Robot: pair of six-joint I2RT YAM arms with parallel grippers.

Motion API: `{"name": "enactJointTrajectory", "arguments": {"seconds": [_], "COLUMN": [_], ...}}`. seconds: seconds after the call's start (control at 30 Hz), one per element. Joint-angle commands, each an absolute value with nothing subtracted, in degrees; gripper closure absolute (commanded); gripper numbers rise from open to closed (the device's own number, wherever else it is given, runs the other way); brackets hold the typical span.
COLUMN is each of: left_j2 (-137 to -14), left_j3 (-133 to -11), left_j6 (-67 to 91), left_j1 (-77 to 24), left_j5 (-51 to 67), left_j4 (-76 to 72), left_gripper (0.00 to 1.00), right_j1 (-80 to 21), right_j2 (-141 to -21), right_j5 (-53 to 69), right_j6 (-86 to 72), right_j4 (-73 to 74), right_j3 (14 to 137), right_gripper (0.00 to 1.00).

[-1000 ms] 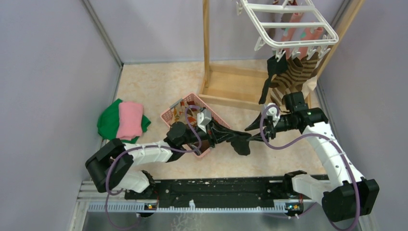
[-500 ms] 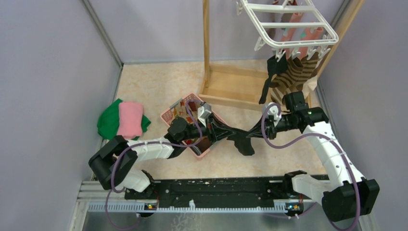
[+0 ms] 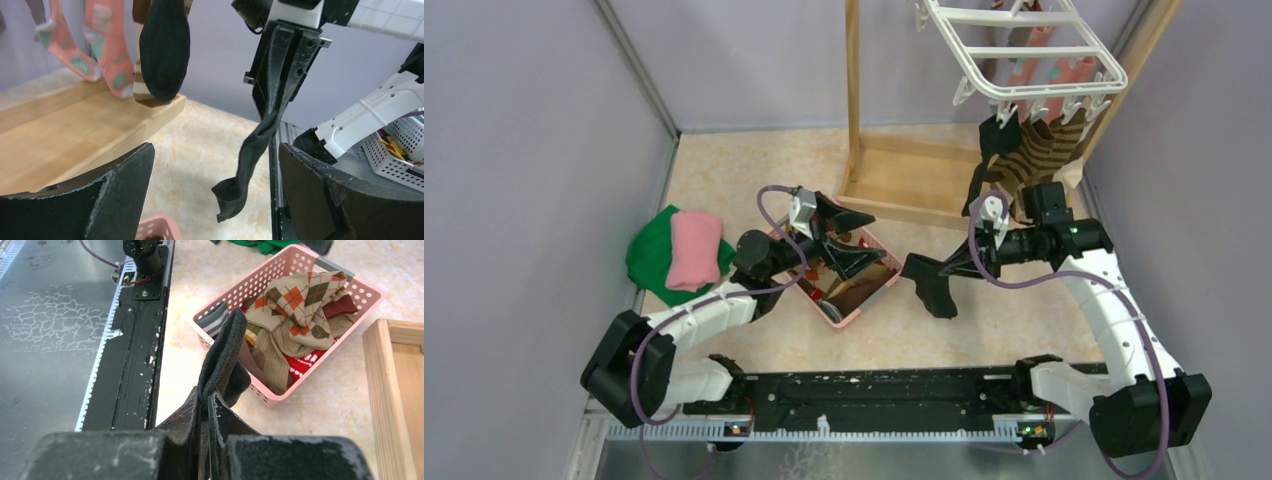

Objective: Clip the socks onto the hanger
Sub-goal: Pick up the sock from the bin.

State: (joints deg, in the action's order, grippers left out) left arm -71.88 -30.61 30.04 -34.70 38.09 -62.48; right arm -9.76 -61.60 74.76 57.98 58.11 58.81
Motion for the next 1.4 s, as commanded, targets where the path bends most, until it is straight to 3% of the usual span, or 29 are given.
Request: {"name": "enactJointTrajectory", "arguments": {"seconds": [0.0,0.13,0.23,0.33,0.63,0.73,0.8,0.93,1.0,1.03,1.1,1.17,1.23,1.3,1.37], "left_j2": [-68.8,-71.5,-75.5,-79.6,-84.1,-85.7,-86.7,-87.6,-87.3,-86.9,-85.7,-84.4,-83.2,-82.2,-81.3], "left_j3": [-34.9,-40.6,-43.4,-44.6,-49.3,-51.2,-52.4,-54.0,-54.9,-55.5,-56.2,-56.4,-56.5,-57.1,-58.2], "left_j6": [26.9,25.5,22.2,20.0,9.4,8.2,8.1,9.7,10.5,10.7,12.0,15.4,19.7,24.0,26.8], "left_j1": [-34.5,-34.5,-34.5,-34.9,-41.5,-43.3,-43.9,-44.1,-44.0,-43.8,-43.1,-42.2,-41.1,-40.1,-39.5], "left_j5": [38.0,42.2,53.1,58.9,56.0,53.8,53.6,54.1,53.9,53.2,51.3,50.3,49.5,49.3,48.6], "left_j4": [-59.7,-57.3,-58.8,-61.1,-54.9,-52.8,-51.6,-51.1,-50.4,-49.6,-49.0,-50.9,-54.4,-58.6,-60.2], "left_gripper": [0.01,0.01,0.01,0.09,0.11,0.17,0.27,0.62,0.91,1.00,1.00,1.00,1.00,1.00,1.00], "right_j1": [-7.6,-5.8,-5.6,-5.6,-5.6,-5.6,-5.7,-5.7,-5.7,-5.7,-5.7,-5.7,-5.7,-5.6,-5.7], "right_j2": [-61.6,-61.5,-61.4,-61.4,-61.3,-61.3,-61.2,-61.4,-61.7,-62.0,-62.5,-63.0,-63.2,-63.7,-64.1], "right_j5": [75.4,76.0,76.3,77.6,79.7,80.1,80.4,81.2,81.8,82.0,82.8,83.6,84.1,84.5,84.4], "right_j6": [53.6,51.5,51.6,54.7,58.1,58.1,58.1,56.2,54.1,53.0,50.8,47.7,44.5,42.8,39.2], "right_j4": [54.9,54.3,54.4,56.1,57.6,57.5,57.6,56.4,54.6,53.8,52.2,49.8,47.1,45.6,43.2], "right_j3": [62.7,63.7,63.5,63.2,62.4,62.5,62.8,63.8,64.7,65.3,67.1,69.1,71.0,73.7,76.2], "right_gripper": [1.00,1.00,1.00,1.00,1.00,1.00,1.00,1.00,1.00,1.00,0.98,0.87,0.63,0.47,0.41]}}
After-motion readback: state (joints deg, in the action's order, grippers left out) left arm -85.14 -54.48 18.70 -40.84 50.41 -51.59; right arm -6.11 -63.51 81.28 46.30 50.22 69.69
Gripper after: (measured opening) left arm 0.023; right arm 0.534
